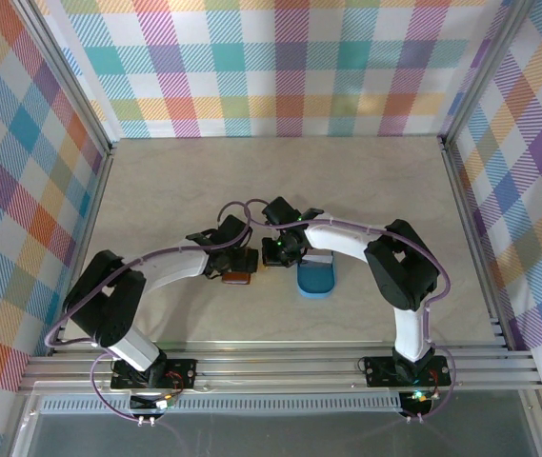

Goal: Put the credit cards into the card holder

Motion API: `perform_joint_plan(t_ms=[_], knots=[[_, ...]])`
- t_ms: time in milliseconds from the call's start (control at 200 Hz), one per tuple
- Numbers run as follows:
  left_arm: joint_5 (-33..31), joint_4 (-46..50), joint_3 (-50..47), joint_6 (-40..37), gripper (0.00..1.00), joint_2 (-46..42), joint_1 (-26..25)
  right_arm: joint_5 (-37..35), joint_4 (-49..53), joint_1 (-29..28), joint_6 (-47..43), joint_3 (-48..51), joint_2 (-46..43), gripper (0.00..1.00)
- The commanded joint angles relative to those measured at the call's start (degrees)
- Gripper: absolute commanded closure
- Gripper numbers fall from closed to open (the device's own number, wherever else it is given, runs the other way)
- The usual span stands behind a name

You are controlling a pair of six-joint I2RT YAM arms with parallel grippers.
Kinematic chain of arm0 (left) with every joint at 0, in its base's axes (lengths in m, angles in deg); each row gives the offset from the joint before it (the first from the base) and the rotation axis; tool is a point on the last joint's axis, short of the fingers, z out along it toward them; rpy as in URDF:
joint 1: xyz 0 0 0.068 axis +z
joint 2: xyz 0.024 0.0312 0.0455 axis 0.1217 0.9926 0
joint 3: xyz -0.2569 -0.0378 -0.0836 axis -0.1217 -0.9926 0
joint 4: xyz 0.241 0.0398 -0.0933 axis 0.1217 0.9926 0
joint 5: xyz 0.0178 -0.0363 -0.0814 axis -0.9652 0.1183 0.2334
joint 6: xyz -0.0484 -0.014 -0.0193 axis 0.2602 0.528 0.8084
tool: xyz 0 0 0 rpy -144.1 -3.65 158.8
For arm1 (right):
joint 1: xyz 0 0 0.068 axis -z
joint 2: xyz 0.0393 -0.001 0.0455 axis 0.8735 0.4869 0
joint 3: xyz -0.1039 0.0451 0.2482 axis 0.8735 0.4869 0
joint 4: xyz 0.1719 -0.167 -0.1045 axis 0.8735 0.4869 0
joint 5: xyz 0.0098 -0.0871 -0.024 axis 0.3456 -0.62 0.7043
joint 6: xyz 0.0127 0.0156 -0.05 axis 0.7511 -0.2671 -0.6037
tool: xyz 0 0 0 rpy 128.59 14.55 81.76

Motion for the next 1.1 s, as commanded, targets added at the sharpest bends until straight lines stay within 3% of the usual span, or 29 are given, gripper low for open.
perform_joint_plan(t_ms=[0,255,445,760,1095], knots=[[-0.92,2.88,0.74,0.77,0.03,-3.39,-0.64,0.66,0.27,0.04,0.43,-1.27,0.88,1.0],[-3.86,6.01,0.94,2.4,0.03,-4.67,-0.38,0.57,0.29,0.04,0.39,-1.55,0.38,1.0],[6.71,-1.48,-1.88,0.75,0.0,-5.29,-0.47,0.57,0.4,0.06,0.3,-1.58,0.53,1.0],[1.9,1.57,1.25,-0.57,0.0,2.37,-0.63,0.57,0.77,0.04,0.21,-2.06,0.27,1.0],[0.65,0.74,1.41,-0.65,0.0,4.57,-0.64,0.74,1.1,0.04,0.16,-2.62,0.62,1.0]])
